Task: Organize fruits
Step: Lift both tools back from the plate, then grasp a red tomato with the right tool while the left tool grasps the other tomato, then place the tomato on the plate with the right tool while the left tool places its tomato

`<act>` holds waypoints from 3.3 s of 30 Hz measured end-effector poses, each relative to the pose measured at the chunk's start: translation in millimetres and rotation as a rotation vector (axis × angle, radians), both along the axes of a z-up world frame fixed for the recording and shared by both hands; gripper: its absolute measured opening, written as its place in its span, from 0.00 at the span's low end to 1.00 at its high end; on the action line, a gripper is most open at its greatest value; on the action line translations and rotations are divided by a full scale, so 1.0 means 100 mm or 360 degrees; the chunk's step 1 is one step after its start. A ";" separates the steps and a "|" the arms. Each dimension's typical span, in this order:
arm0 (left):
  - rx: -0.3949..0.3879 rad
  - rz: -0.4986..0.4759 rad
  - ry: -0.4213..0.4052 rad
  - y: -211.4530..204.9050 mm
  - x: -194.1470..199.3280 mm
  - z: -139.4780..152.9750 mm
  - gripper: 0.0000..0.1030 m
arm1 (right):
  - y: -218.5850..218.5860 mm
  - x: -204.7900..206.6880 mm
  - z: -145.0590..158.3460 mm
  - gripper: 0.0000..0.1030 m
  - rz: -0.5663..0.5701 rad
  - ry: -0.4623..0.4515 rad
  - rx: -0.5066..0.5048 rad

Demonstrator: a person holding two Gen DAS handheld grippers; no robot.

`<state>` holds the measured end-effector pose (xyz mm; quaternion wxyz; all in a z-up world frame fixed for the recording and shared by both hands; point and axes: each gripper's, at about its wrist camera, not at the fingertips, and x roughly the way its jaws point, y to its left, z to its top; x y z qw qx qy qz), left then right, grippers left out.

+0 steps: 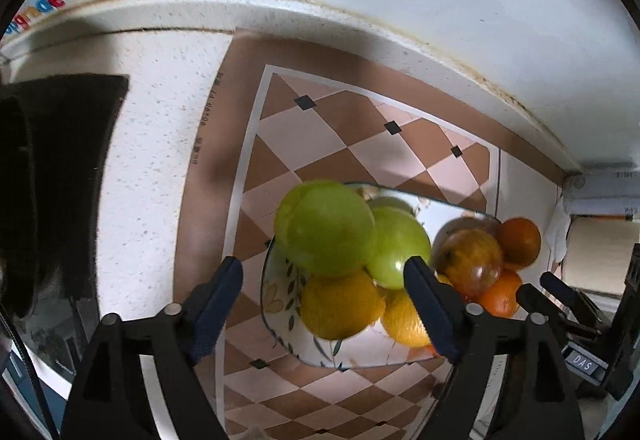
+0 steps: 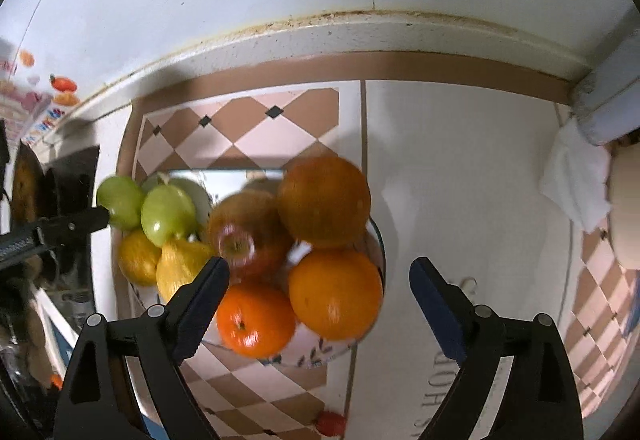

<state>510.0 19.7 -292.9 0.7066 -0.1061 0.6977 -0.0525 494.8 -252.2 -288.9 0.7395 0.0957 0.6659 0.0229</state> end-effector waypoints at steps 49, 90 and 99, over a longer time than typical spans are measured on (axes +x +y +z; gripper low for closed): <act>0.0278 -0.0193 -0.1008 -0.29 -2.82 2.14 0.88 | 0.53 -2.91 2.38 0.92 -0.0070 -0.0830 -0.0170; 0.0338 -0.0771 -0.0117 -1.98 -1.92 -0.23 1.00 | -0.63 -2.79 -0.42 0.31 -0.0421 -0.0082 0.0134; 0.0252 -0.0928 -0.0053 -2.36 -2.00 -0.48 0.52 | -1.01 -2.78 -0.39 0.31 -0.0527 -0.0072 0.0107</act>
